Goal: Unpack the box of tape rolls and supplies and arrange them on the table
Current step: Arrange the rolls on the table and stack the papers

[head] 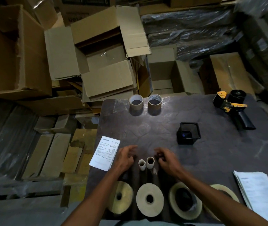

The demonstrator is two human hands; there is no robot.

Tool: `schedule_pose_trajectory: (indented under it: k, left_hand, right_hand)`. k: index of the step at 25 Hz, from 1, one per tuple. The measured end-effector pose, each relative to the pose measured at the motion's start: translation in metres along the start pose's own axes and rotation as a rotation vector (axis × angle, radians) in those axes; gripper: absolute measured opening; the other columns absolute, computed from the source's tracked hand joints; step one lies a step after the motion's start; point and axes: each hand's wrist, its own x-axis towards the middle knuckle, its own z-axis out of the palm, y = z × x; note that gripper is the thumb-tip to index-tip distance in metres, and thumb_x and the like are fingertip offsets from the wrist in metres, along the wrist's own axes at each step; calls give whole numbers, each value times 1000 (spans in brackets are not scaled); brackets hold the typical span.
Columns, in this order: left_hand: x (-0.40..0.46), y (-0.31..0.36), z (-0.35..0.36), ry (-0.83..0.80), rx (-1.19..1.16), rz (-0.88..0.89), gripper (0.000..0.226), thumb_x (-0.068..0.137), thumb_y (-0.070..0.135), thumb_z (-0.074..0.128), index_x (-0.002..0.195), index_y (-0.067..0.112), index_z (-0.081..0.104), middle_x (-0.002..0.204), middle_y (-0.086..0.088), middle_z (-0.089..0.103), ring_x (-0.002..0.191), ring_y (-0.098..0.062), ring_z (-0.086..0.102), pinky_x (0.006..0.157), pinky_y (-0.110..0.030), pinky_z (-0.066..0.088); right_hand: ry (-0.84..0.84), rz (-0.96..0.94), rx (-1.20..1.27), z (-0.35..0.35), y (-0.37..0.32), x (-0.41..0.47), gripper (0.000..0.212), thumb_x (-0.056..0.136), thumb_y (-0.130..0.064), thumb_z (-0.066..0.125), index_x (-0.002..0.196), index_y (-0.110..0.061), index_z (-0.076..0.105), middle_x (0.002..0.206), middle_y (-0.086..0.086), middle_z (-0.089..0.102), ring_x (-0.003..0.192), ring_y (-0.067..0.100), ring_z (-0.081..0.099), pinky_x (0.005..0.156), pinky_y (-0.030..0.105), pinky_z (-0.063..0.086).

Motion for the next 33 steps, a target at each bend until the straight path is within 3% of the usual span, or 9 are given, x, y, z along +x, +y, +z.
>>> schedule_pose_trajectory:
  k: [4, 7, 16, 19, 23, 28, 33]
  left_hand:
    - [35, 22, -13, 67, 35, 19, 51, 81, 5, 68, 129, 20, 62, 125, 0, 64, 113, -13, 62, 100, -31, 52]
    - [72, 33, -24, 57, 54, 23, 52, 83, 16, 70, 133, 23, 57, 132, -1, 57, 121, -17, 55, 106, -39, 47]
    - [188, 83, -48, 107, 225, 83, 77, 81, 25, 74, 148, 23, 34, 150, -8, 30, 138, -29, 32, 115, -43, 33]
    - [226, 97, -56, 114, 389, 47, 94, 77, 34, 76, 153, 29, 22, 161, -7, 14, 147, -34, 13, 119, -48, 24]
    - [260, 106, -64, -7, 511, 2, 105, 78, 42, 76, 157, 34, 8, 166, -3, -5, 152, -34, -7, 122, -52, 10]
    - [282, 99, -64, -107, 586, 53, 100, 80, 46, 73, 157, 27, 13, 166, -2, 5, 151, -31, 9, 121, -48, 18]
    - [279, 91, -61, -67, 533, 100, 94, 81, 49, 71, 155, 22, 20, 163, -4, 18, 147, -28, 23, 119, -45, 27]
  right_hand:
    - [63, 0, -41, -3, -16, 33, 40, 88, -18, 63, 128, -17, 56, 125, 4, 56, 112, 17, 57, 98, 39, 50]
    - [113, 44, -62, -11, -37, 70, 47, 89, -19, 62, 135, -14, 50, 132, 8, 51, 122, 21, 49, 108, 37, 41]
    - [316, 177, -115, -43, -80, 199, 64, 90, -26, 61, 146, -22, 32, 151, 7, 31, 140, 25, 27, 115, 42, 32]
    - [244, 169, -264, -57, -78, 239, 69, 90, -39, 61, 148, -25, 28, 157, 8, 22, 145, 29, 18, 117, 48, 28]
    - [48, 184, -465, -69, -74, 275, 82, 87, -48, 65, 153, -28, 20, 163, 3, 3, 150, 34, 3, 118, 54, 20]
    - [39, 158, -482, -61, -68, 293, 82, 88, -40, 65, 154, -22, 19, 163, 5, 11, 149, 31, 9, 120, 50, 22]
    - [75, 73, -465, -66, -60, 290, 79, 81, -39, 69, 146, -20, 30, 151, 6, 30, 139, 26, 30, 113, 46, 37]
